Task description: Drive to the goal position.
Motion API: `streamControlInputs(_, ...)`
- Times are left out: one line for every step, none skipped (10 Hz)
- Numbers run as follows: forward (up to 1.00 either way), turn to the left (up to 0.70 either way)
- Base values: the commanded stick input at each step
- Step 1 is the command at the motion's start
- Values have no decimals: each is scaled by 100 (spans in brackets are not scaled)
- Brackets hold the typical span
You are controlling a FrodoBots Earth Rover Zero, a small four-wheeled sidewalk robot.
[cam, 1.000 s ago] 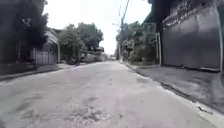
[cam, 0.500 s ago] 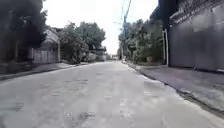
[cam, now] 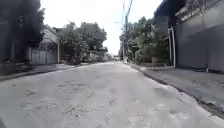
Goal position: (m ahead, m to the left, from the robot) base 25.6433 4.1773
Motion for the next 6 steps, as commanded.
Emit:
streamControlInputs(100, 0)
streamControlInputs(100, 0)
streamControlInputs(100, 0)
streamControlInputs(100, 0)
streamControlInputs(100, 0)
streamControlInputs(100, 0)
